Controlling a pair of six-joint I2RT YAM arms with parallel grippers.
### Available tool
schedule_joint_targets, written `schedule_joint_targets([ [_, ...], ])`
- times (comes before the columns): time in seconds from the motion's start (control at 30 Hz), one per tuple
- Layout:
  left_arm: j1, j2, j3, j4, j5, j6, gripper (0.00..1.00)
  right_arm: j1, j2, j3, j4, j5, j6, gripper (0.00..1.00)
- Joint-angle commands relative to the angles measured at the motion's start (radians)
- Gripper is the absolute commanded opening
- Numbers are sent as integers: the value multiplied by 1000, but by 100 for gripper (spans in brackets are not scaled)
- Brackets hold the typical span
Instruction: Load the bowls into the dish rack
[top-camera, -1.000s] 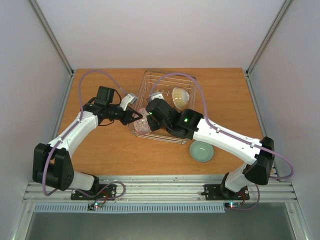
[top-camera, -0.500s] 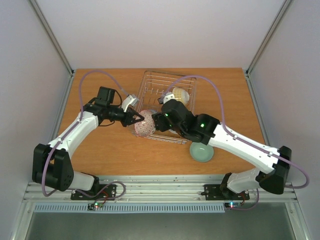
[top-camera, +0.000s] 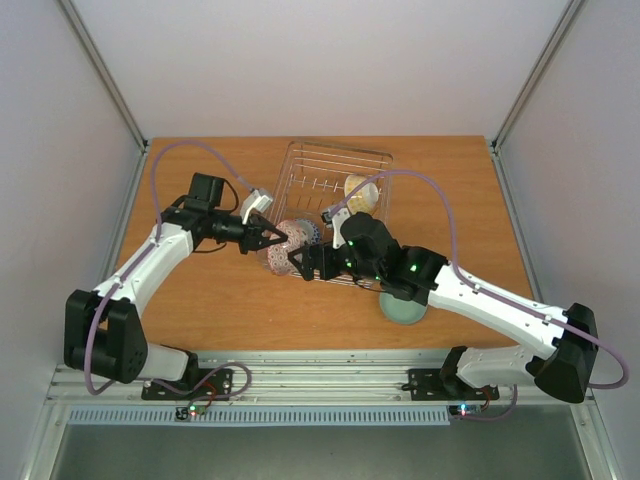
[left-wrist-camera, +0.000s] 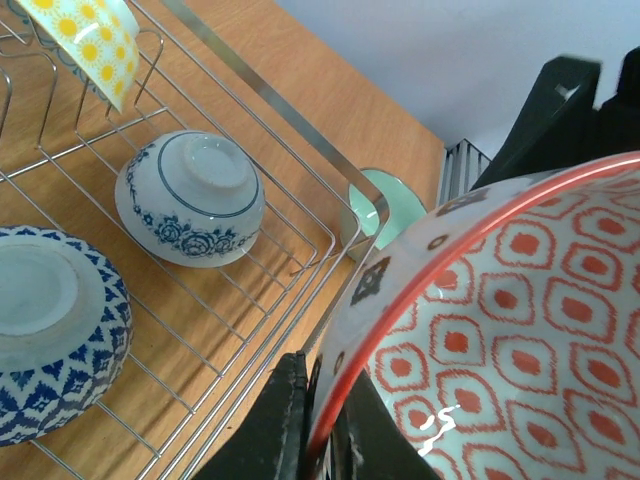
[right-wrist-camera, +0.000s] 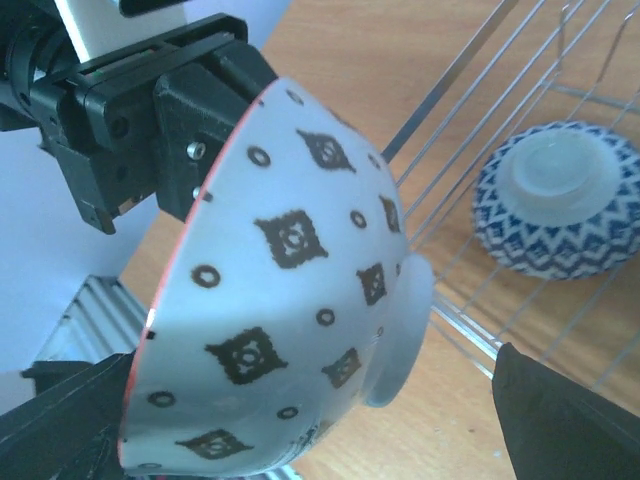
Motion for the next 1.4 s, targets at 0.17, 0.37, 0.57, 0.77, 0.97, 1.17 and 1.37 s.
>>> schedule_joint_targets([
  [0.17, 16, -63, -11, 43, 116, 6, 1, -5, 25, -78, 215, -154, 112, 88],
  [0.37, 22, -64, -15, 49, 129, 1, 0, -5, 31, -95, 271, -187, 119, 51],
  [0.57, 23, -75, -18, 56, 106, -3, 0, -5, 25, -90, 248, -162, 100, 2],
  [0.77, 24, -122, -51, 150, -67, -72, 7, -5, 9, -32, 128, -34, 18, 1],
  [0.97, 24, -187, -100, 264, -324, -146, 55, -33, 64, 89, -49, 168, -84, 1],
  [1.17, 30, -231, -127, 321, -493, -185, 68, -95, 220, 265, -191, 351, -187, 1],
  [1.37, 39, -228, -127, 319, -497, -190, 70, -97, 443, 490, -309, 623, -309, 1],
])
